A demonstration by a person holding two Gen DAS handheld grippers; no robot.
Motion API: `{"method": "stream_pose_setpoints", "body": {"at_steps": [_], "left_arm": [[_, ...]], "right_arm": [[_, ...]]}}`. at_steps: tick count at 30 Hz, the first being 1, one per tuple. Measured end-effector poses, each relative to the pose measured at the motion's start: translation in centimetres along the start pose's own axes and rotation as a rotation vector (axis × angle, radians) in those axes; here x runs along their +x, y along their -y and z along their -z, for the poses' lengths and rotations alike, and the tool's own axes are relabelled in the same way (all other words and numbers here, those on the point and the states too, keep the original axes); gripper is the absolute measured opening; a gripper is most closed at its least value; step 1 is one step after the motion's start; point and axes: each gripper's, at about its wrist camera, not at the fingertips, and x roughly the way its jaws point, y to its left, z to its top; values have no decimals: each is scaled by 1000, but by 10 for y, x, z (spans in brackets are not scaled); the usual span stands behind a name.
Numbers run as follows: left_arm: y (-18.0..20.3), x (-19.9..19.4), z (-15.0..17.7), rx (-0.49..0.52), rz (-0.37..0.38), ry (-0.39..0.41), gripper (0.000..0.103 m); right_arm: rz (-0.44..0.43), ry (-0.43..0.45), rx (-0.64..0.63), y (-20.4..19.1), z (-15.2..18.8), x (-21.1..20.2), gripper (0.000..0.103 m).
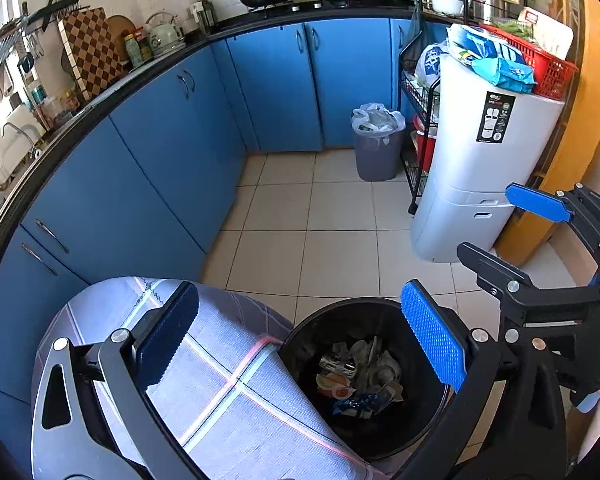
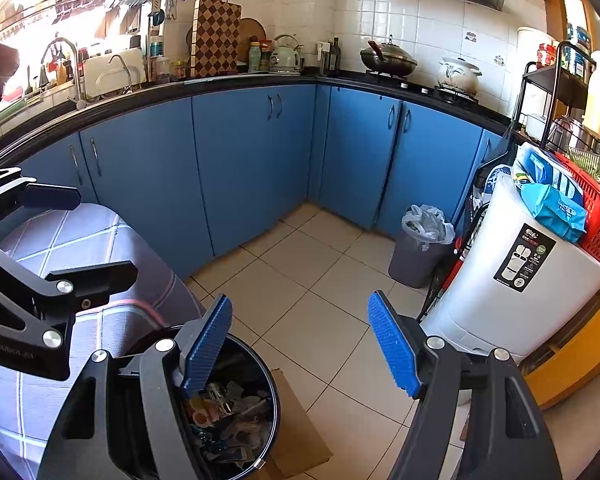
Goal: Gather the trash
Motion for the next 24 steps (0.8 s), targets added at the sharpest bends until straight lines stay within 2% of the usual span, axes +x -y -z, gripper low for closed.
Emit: {"method": "stream_pose_setpoints", "body": {"at_steps": [24], "left_arm": [[1, -9, 5, 7, 22, 0, 100]], "right_arm": [[2, 2, 3, -1, -1, -5, 69]]}}
